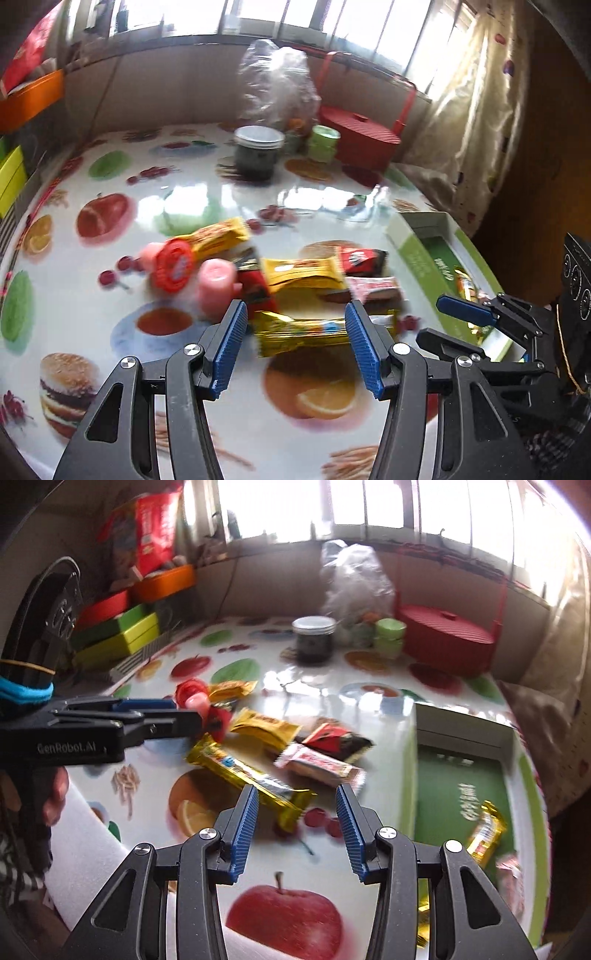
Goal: Organize snacks
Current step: 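Move the right gripper to a gold bar while the left gripper approaches a pink jelly cup, then grasp the gold bar with the right gripper while the left gripper grasps the pink jelly cup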
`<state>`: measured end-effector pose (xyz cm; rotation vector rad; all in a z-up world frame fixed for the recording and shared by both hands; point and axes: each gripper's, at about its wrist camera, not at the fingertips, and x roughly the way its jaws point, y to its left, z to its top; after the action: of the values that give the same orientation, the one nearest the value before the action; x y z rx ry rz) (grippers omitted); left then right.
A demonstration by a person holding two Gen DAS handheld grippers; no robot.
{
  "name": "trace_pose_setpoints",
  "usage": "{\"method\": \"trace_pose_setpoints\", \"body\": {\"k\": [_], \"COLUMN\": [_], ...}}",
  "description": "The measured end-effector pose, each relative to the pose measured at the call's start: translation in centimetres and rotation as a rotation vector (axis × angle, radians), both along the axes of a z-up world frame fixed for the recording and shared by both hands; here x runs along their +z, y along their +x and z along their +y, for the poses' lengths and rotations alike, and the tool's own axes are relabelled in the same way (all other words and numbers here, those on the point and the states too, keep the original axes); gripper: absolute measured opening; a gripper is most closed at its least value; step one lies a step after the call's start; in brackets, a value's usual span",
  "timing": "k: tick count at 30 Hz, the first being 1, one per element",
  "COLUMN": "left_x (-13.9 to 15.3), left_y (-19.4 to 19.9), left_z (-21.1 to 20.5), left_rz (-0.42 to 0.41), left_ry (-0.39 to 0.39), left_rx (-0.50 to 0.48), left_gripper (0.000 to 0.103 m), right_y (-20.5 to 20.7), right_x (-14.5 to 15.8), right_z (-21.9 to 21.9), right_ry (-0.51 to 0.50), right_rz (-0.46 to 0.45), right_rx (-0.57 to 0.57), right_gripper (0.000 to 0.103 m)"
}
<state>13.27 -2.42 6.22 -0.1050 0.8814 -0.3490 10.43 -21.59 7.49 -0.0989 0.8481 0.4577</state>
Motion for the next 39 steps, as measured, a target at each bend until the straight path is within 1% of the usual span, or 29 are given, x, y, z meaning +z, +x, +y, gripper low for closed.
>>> {"method": "trace_pose_setpoints", "body": {"k": [3, 5, 9, 16, 21, 24, 29, 33, 37, 38, 39], "left_x": [-0.6, -0.9, -1.7, -2.9, -3.3, -3.4, -3.6, -4.0, -3.9, -3.9, -3.9], "left_y": [0.4, 0.7, 1.3, 2.6, 3.5, 4.1, 4.9, 5.2, 5.1, 5.1, 5.2], "left_z": [1.6, 2.4, 3.2, 3.3, 3.0, 3.3, 3.5, 3.5, 3.7, 3.8, 3.8], "left_rz": [0.013, 0.014, 0.029, 0.053, 0.047, 0.042, 0.039, 0.042, 0.015, 0.014, 0.015], "left_ry": [-0.002, 0.011, 0.004, -0.007, -0.014, -0.019, -0.013, -0.013, -0.026, -0.027, -0.028], "left_rx": [0.036, 0.054, 0.058, 0.052, 0.044, 0.061, 0.064, 0.062, 0.076, 0.078, 0.077], "left_gripper": [0.056, 0.056, 0.056, 0.056, 0.056, 0.056, 0.056, 0.056, 0.049, 0.046, 0.044], "right_y": [0.5, 0.9, 1.5, 2.5, 3.1, 3.4, 3.8, 4.0, 4.0, 4.0, 4.0], "right_x": [-0.6, -0.9, -1.4, -2.4, -3.0, -3.2, -3.6, -3.9, -3.9, -3.9, -3.9], "right_z": [1.2, 1.8, 3.2, 4.9, 5.4, 5.6, 5.9, 6.0, 5.8, 5.8, 5.8], "right_ry": [-0.007, -0.017, -0.046, -0.095, -0.111, -0.115, -0.131, -0.124, -0.107, -0.107, -0.109], "right_rz": [0.013, 0.017, 0.025, 0.024, 0.032, 0.030, 0.034, 0.048, 0.054, 0.054, 0.053], "right_rx": [0.040, 0.057, 0.094, 0.151, 0.162, 0.174, 0.180, 0.179, 0.172, 0.172, 0.171], "right_gripper": [0.043, 0.043, 0.043, 0.043, 0.043, 0.043, 0.044, 0.044, 0.044, 0.044, 0.041]}}
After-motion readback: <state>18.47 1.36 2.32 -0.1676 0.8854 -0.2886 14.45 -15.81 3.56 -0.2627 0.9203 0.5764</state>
